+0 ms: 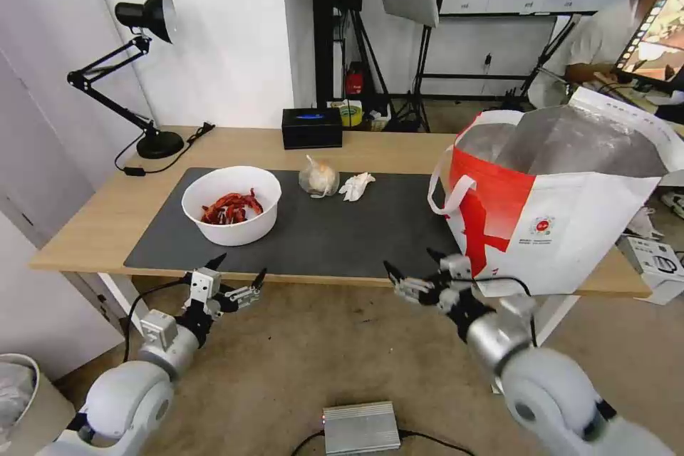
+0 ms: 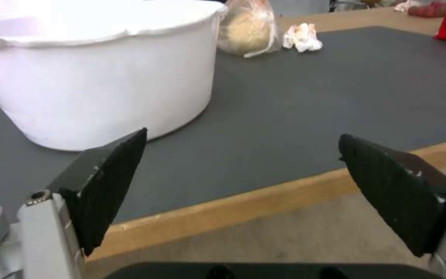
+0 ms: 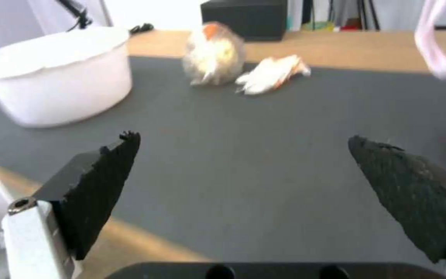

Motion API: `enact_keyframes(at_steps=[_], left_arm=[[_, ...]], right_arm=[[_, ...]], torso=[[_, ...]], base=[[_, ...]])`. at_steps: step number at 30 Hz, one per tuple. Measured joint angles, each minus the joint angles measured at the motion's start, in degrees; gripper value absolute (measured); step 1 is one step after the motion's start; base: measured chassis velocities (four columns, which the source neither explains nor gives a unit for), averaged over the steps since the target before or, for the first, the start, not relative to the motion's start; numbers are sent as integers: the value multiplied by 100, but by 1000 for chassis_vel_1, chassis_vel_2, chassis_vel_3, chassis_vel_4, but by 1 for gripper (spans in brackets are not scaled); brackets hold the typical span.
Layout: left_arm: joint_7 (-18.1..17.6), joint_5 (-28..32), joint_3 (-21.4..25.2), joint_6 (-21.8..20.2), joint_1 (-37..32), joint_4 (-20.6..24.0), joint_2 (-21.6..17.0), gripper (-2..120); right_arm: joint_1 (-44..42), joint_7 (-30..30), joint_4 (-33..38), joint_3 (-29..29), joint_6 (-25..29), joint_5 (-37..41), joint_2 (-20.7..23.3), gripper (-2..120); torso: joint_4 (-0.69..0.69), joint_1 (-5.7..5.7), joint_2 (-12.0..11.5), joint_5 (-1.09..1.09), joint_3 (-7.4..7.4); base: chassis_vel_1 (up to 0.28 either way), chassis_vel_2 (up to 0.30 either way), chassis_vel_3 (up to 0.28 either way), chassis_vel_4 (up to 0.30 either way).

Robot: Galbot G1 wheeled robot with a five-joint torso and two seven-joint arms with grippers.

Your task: Pick up the trash from the table and place it into the takeout bag.

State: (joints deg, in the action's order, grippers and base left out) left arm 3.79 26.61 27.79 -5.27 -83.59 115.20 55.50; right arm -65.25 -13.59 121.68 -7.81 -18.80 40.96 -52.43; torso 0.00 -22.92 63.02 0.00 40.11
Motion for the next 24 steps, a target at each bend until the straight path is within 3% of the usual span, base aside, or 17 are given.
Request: enact_keyframes(at_steps=[6,10,12,24], left_arm=[[-2,-29,17,3,-35,12,63,100],[-3,-49,19,3,-50,12,91,100],[-5,-74,28,4,-80,12,122,100],[-3,-104,102,117,-138,-49,218,100]], right_arm=[[1222,-592,-698,899,-496,299,-401,100],[1570,-902,-973,1206,-674,351,-641,100],[1911,-1338,-1249,1515,-939,391,-874,100],[3483,-2088,-2696,2200,-1355,601,-1615,100]], torso=[[0,0,0,-1,1],[0,-1,0,0,0],[-1,-1,0,0,1],[0,-1,0,-1,0]], base=[[0,0,0,0],[0,0,0,0],[0,0,0,0],[0,0,0,0]])
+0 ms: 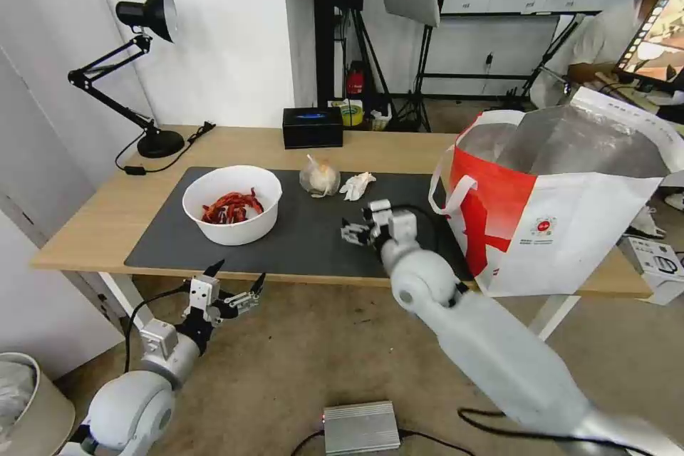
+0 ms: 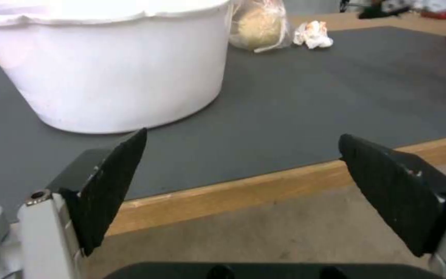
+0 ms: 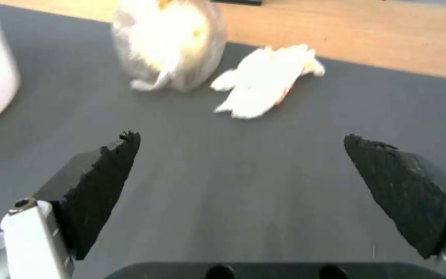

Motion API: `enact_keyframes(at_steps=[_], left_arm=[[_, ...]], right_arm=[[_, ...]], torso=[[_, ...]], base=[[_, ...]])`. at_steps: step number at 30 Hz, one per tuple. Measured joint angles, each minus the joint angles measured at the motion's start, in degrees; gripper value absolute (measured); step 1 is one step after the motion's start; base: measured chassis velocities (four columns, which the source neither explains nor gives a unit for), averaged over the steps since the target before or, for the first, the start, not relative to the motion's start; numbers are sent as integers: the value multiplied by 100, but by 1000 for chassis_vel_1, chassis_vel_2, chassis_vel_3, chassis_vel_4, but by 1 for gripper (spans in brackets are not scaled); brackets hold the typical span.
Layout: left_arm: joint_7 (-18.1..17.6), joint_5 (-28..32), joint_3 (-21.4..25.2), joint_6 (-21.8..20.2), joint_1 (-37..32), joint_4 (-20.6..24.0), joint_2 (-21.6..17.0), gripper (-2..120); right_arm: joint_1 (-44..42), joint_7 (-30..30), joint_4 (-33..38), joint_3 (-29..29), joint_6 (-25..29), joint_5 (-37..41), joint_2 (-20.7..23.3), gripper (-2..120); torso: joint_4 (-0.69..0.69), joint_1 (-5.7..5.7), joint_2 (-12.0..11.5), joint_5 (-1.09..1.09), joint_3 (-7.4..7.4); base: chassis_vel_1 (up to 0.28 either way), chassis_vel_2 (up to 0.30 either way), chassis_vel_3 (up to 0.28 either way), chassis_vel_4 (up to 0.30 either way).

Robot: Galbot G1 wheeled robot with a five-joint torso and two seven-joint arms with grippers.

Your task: Pick up the trash from the table and place it into the takeout bag.

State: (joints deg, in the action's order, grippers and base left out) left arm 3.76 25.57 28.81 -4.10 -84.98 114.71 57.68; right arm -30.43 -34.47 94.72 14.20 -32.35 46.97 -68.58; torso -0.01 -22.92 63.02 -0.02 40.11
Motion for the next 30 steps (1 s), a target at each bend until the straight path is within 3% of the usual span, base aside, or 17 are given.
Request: enact_keyframes(at_steps=[12,30], left_arm=[[0,-20,-49,39,37,-96,99,100],[19,-49,-105,127,16,-114,101,100]], right_arm=[[952,-701,-1523,231,-378,149,-874,100],[1573,-737,-2925,101,-407,-63,-1658,100]], torso=[[0,0,0,1,0],[0,0,0,1,0]], base=[[0,0,0,0],[0,0,0,0]])
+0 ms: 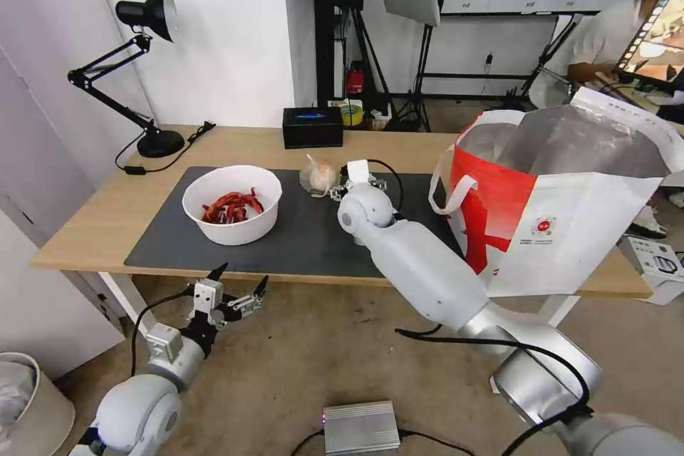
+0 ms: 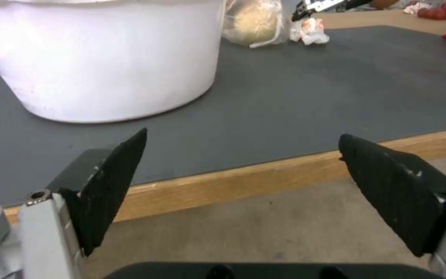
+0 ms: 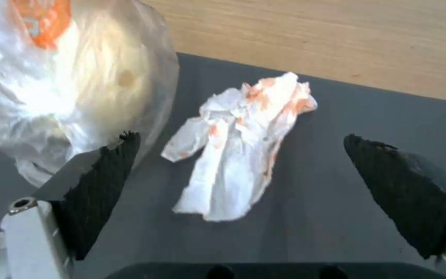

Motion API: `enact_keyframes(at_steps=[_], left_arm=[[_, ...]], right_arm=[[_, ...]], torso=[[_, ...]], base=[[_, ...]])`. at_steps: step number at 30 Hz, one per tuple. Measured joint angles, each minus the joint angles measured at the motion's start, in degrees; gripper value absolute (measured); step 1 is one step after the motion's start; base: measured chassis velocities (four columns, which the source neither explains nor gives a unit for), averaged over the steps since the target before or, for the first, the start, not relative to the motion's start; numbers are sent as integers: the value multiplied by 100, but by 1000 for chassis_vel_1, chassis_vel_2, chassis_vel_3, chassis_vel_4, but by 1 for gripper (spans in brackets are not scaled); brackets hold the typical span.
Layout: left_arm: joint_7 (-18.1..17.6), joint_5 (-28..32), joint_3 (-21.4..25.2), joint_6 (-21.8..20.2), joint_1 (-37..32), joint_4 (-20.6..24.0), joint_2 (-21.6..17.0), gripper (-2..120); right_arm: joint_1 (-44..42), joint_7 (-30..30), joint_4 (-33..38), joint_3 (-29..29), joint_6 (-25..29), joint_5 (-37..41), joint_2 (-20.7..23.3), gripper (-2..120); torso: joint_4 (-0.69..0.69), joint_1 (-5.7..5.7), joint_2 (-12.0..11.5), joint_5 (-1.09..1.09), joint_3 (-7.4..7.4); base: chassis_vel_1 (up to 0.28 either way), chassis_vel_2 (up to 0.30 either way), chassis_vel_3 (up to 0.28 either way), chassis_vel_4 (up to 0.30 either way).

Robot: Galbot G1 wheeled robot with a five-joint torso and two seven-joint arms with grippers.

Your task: Pick up the trash from the table and place it into the takeout bag.

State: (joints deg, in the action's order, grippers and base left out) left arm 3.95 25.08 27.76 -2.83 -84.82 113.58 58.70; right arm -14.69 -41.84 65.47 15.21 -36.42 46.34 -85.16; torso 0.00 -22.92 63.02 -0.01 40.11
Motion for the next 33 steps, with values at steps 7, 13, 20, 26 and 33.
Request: enact_keyframes(at_steps=[7,13,20,26,33], left_arm=[[2,0,23,16,-6,19,39,100],[7,-15,30,75,-28,2,59,100],[11,-23,35,98,-25,5,98,100],[18,-34,40,112,-41,7,130,100],[22,-42,14,117,-19,6,148,100]], right_arm=[[99,60,-305,-63,0,-177,-169,100],[169,61,-476,-121,0,-245,-237,100],[181,64,-698,-190,-12,-247,-307,100],[266,163,-952,-263,-11,-261,-368,100],[331,278,-1147,-343,2,-265,-400,100]], torso=[[0,1,0,0,0],[0,1,0,0,0],[0,0,0,1,0],[0,1,0,0,0],[0,0,0,1,0]], base=[[0,0,0,0],[0,0,0,0],[0,0,0,0],[0,0,0,0],[0,0,0,0]])
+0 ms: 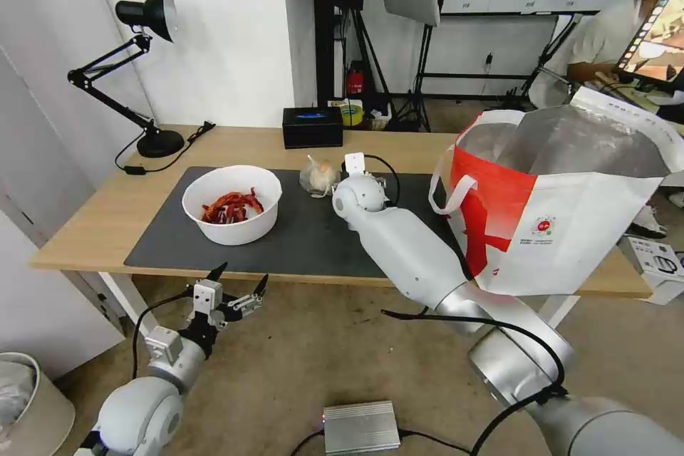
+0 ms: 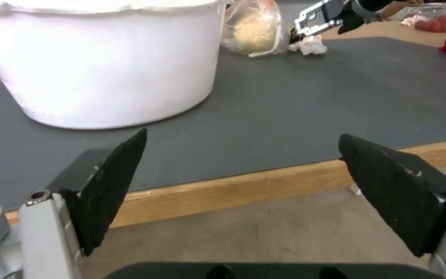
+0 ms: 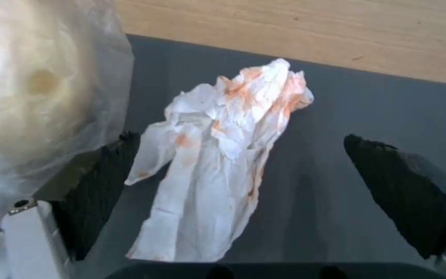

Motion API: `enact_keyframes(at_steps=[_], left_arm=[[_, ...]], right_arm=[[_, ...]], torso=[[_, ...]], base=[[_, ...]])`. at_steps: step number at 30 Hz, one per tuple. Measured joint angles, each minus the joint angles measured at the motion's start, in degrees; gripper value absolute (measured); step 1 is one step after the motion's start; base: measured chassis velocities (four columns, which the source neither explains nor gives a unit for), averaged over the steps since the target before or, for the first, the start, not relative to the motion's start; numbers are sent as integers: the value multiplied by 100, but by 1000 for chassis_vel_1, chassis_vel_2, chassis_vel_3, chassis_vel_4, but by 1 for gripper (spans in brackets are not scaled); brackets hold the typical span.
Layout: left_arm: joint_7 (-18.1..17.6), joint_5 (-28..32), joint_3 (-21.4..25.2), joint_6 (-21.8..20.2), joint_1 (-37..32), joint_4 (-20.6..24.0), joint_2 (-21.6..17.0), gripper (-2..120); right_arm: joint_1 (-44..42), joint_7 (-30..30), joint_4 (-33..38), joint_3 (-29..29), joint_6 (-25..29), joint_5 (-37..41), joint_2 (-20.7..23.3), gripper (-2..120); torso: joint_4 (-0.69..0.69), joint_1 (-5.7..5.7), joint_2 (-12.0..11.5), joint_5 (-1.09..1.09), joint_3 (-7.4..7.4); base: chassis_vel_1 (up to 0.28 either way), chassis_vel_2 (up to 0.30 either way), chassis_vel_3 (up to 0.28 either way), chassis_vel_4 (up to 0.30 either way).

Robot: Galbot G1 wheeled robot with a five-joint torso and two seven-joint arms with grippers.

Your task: Pick up the trash from the table and place it into the takeout bag.

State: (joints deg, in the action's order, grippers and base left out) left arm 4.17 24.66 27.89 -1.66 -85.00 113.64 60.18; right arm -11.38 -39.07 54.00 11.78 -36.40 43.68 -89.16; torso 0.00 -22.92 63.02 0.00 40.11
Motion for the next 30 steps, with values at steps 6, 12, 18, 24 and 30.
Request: enact_keyframes(at_steps=[6,12,18,24,30], left_arm=[[0,0,-1,11,13,-7,-6,100],[0,-1,-13,12,14,-8,10,100],[2,-12,-15,14,6,-6,17,100],[5,-11,-7,19,4,20,-14,100],[5,-8,-58,16,40,32,-36,100]], right_arm=[[-15,38,-26,-31,5,22,12,100],[-11,100,-72,-67,6,32,-10,100],[-9,132,-58,-76,10,29,2,100],[16,132,-25,-64,10,32,1,100],[9,153,-24,-77,10,35,8,100]], torso=[[0,0,0,0,0],[0,0,0,0,0],[0,0,0,0,0],[0,0,0,0,0],[0,0,0,0,0]], base=[[0,0,0,0],[0,0,0,0],[0,0,0,0],[0,0,0,0],[0,0,0,0]])
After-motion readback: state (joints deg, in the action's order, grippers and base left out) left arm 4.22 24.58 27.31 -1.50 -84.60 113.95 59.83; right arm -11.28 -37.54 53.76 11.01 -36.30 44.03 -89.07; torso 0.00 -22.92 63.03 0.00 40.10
